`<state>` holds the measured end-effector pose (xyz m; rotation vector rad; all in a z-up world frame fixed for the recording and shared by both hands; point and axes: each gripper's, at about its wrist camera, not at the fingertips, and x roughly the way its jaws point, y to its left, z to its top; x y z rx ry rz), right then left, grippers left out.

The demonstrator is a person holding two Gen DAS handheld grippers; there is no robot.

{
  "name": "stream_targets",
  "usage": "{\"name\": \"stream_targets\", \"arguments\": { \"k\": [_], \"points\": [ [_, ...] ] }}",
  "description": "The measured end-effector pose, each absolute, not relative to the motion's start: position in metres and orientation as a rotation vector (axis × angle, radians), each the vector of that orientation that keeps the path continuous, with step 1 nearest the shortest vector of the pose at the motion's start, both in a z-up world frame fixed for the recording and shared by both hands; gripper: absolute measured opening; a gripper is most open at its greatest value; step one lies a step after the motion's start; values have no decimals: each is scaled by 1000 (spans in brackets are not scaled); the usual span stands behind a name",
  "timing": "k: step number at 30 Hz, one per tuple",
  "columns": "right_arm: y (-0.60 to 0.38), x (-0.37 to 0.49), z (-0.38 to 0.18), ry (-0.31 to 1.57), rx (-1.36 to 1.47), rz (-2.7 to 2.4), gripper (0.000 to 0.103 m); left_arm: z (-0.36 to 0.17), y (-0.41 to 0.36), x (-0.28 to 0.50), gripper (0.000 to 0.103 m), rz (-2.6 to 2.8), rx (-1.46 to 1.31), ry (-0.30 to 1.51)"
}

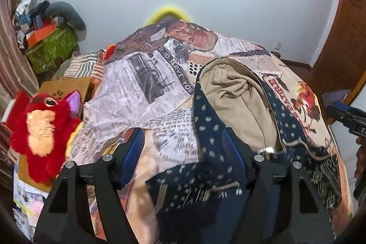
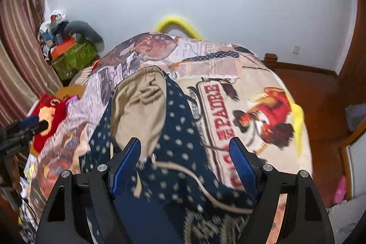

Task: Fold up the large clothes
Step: 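Grasp the beige-lined hood edge with the left gripper while the right gripper grasps it too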

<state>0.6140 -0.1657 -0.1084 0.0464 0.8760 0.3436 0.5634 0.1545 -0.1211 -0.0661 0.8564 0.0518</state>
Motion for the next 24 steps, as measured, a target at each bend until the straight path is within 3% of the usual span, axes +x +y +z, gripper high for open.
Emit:
{"name": "stream_targets", "arguments": {
  "k": [15, 16, 17, 18, 19, 21, 24],
  "points": [
    [-114, 721, -232, 1072, 54, 300, 76, -231, 150, 658, 70, 20, -226, 1038],
    [-116, 724, -237, 1081, 79, 308, 76, -235, 149, 661, 69, 13, -234, 1045],
    [-119, 725, -240, 1081, 110, 320, 73, -240, 147, 663, 60, 2, -249, 1054],
    [-122, 726, -242, 1070, 131, 324, 70, -244, 145, 665, 46, -11, -264, 1063],
    [-122, 725, -241, 1058, 137, 329, 66, -246, 143, 666, 39, -23, -277, 1071],
    [-120, 722, -239, 1049, 140, 362, 40, -242, 137, 664, 22, -28, -291, 1056],
    [-114, 712, -230, 1029, 126, 393, 16, -226, 126, 658, 10, -33, -238, 1023]
  ]
}}
